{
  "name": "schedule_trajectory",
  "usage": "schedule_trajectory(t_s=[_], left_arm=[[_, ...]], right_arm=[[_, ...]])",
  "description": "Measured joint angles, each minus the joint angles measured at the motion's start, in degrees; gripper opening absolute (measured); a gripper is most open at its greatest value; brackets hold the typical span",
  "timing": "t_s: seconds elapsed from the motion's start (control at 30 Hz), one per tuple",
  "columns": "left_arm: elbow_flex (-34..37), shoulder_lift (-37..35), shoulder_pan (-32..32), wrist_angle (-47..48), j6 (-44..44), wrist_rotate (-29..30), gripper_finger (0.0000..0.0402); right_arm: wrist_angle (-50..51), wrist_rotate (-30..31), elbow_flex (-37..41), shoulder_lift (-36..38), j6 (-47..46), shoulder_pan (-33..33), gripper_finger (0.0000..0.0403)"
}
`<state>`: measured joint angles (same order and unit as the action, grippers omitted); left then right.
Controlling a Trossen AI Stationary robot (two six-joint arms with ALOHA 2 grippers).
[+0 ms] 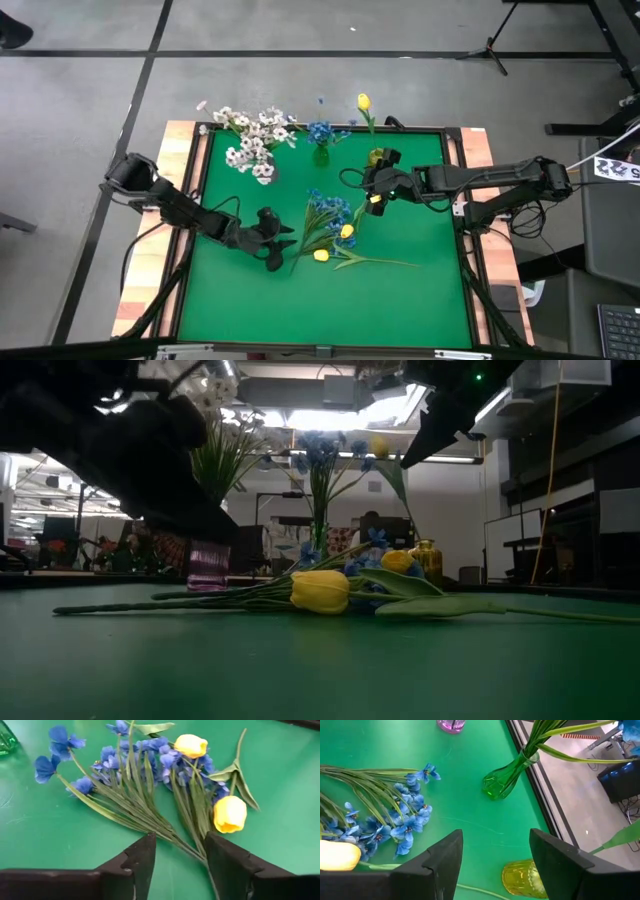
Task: Sort flowers into vase by color
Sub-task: Put the top blue flower into the green vase
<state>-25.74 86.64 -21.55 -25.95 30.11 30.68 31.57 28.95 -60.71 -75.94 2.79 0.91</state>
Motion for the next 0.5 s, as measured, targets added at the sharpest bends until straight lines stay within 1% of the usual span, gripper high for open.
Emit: schedule_trajectory(t_s=[0.23,0.5], left_arm=[[-2.19,2.27,2.79,0.36,1.53,-2.01,0.0193],[-6.7,7.63,3.25,5.31,3.14,-2.09,0.0191]], right_arm=[[0.0,0.0,0.0,0.0,0.02,0.0,0.023],[-0.02,0.0,0.02,-0.02,0.02,0.0,0.023]])
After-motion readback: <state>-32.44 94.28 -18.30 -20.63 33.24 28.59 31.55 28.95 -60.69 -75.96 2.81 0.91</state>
